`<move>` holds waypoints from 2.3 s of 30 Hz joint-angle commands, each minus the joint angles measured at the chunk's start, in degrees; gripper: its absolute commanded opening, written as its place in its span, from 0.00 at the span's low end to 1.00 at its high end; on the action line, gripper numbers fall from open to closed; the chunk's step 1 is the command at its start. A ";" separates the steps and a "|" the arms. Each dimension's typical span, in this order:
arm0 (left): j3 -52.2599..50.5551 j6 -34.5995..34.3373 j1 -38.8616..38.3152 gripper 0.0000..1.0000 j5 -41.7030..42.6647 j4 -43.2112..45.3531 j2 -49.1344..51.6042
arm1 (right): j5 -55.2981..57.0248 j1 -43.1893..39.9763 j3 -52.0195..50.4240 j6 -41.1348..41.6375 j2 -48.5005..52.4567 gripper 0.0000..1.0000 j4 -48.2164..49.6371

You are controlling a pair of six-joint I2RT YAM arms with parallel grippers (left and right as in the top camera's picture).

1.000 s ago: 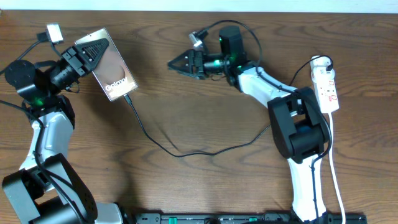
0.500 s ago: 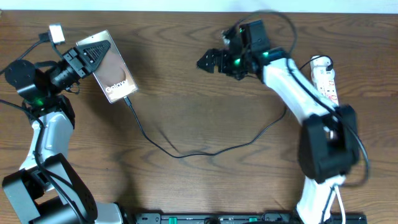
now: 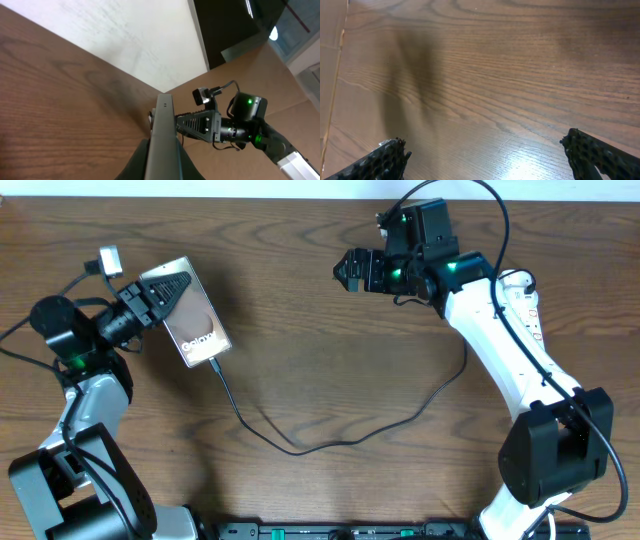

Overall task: Plug charger to phone and switch on socket
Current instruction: 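Lower the phone with the left gripper toward the table, then lay the phone flat on the table with the left gripper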

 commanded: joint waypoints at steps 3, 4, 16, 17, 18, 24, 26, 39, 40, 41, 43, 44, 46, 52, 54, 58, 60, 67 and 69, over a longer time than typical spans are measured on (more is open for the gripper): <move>-0.83 0.83 0.17 0.08 -0.07 0.39 -0.46 | 0.92 1.31 0.39 -0.81 0.02 0.99 0.07; -1.25 0.85 0.15 0.08 -0.07 0.28 -0.46 | 0.92 1.38 0.39 -0.81 0.02 0.99 0.07; -2.21 16.81 -2.80 0.07 -5.77 -21.68 -0.46 | 1.11 1.64 0.39 -0.83 0.02 0.99 -0.20; -2.21 18.08 -3.04 0.07 -6.47 -23.45 -0.46 | 1.14 1.64 0.39 -0.83 0.02 0.99 -0.22; -2.21 19.12 -3.28 0.08 -7.06 -24.83 -0.46 | 1.14 1.64 0.39 -0.85 0.02 0.99 -0.24; -2.21 23.85 -4.44 0.08 -11.78 -32.26 -0.46 | 2.38 1.64 0.39 -0.83 0.02 0.99 -1.25; -2.21 25.99 -4.90 0.07 -13.55 -34.91 -0.46 | 2.40 1.64 0.39 -0.83 0.02 0.99 -1.44; -2.29 31.65 -8.46 0.07 -26.80 -46.53 -0.37 | 2.38 1.66 0.39 -0.83 0.02 0.99 -1.66; -2.29 31.65 -8.76 0.08 -27.47 -46.84 -0.22 | 2.36 1.68 0.39 -0.81 0.02 0.99 -1.66; -2.29 31.65 -8.98 0.07 -27.93 -46.93 -0.02 | 2.38 1.77 0.39 -0.83 0.02 0.99 -1.68; -2.29 31.65 -9.44 0.07 -28.48 -46.93 0.61 | 2.38 1.99 0.39 -0.83 0.02 0.99 -1.66; -2.29 31.65 -9.73 0.07 -28.65 -46.93 1.16 | 2.38 2.10 0.39 -0.81 0.02 0.99 -1.66; -2.29 31.65 -10.08 0.07 -28.68 -46.93 2.25 | 2.43 2.29 0.39 -0.83 0.02 0.99 -1.66; -2.29 31.61 -10.34 0.07 -28.65 -46.93 6.49 | 2.71 2.67 0.39 -0.83 0.02 0.99 -1.66; -2.29 31.63 -10.34 0.07 -28.65 -46.90 7.28 | 3.39 2.73 0.39 -0.83 0.02 0.99 -1.68; -2.29 31.65 -10.34 0.07 -29.79 -46.95 7.78 | 3.50 2.78 0.39 -0.81 0.02 0.99 -1.68; -2.29 31.65 -10.34 0.08 -30.71 -46.93 7.78 | 3.50 2.78 0.39 -0.83 0.02 0.99 -1.68; -2.29 32.13 -10.34 0.07 -35.74 -50.62 7.78 | 3.48 2.82 0.39 -0.81 0.02 0.99 -1.81; -2.29 32.57 -10.34 0.07 -35.74 -50.77 7.78 | 3.50 2.82 0.39 -0.81 0.02 0.99 -1.92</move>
